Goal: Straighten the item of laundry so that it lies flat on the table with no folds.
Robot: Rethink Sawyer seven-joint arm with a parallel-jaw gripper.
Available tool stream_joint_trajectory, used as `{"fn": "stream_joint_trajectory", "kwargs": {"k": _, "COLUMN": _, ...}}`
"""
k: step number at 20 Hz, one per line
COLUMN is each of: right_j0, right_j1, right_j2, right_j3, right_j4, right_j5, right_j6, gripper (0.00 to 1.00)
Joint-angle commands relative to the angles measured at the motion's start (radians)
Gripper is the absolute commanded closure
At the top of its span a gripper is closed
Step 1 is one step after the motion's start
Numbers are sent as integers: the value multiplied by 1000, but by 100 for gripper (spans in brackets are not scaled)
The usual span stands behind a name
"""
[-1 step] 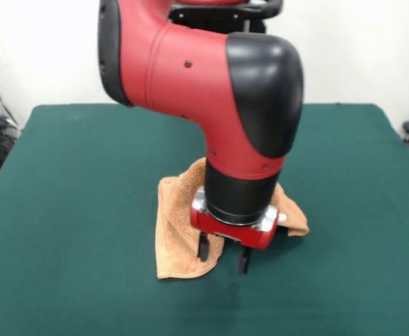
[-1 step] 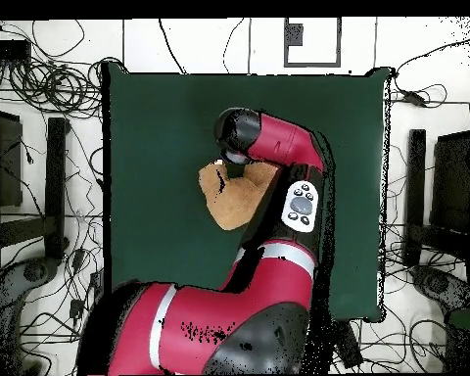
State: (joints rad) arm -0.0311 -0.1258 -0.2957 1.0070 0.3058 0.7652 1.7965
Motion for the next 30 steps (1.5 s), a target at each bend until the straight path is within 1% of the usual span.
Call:
{"fn": "stream_joint_trajectory", "kwargs": {"k": 1, "right_j0": -24, "right_j1": -64, "right_j2": 131, "right_j3": 160, "right_j4": -15, "right_j5": -80, "right_j6": 73, "gripper": 0}}
{"fn": "stream_joint_trajectory", "kwargs": {"k": 6, "right_j0": -61, "right_j1": -75, "right_j2": 165, "right_j3": 197, "right_j4": -24, "right_j5": -99, "right_j6": 34, "gripper": 0}}
{"fn": "stream_joint_trajectory", "kwargs": {"k": 9, "right_j0": -67, "right_j1": -80, "right_j2": 176, "right_j3": 227, "right_j4": -31, "right_j5": -129, "right_j6": 37, "gripper": 0}}
{"fn": "stream_joint_trajectory", "kwargs": {"k": 13, "right_j0": -74, "right_j1": -73, "right_j2": 215, "right_j3": 262, "right_j4": -25, "right_j5": -153, "right_j6": 42, "gripper": 0}}
{"fn": "stream_joint_trajectory", "kwargs": {"k": 19, "right_j0": -105, "right_j1": -60, "right_j2": 277, "right_j3": 261, "right_j4": -30, "right_j5": -122, "right_j6": -7, "gripper": 0}}
{"fn": "stream_joint_trajectory", "kwargs": {"k": 21, "right_j0": -123, "right_j1": -52, "right_j2": 310, "right_j3": 265, "right_j4": -37, "right_j5": -136, "right_j6": -35, "gripper": 0}}
{"fn": "stream_joint_trajectory", "kwargs": {"k": 22, "right_j0": -135, "right_j1": -49, "right_j2": 333, "right_j3": 275, "right_j4": -43, "right_j5": -166, "right_j6": -53, "gripper": 0}}
{"fn": "stream_joint_trajectory", "kwargs": {"k": 30, "right_j0": -188, "right_j1": -54, "right_j2": 403, "right_j3": 298, "right_j4": -69, "right_j5": -164, "right_j6": -89, "gripper": 0}}
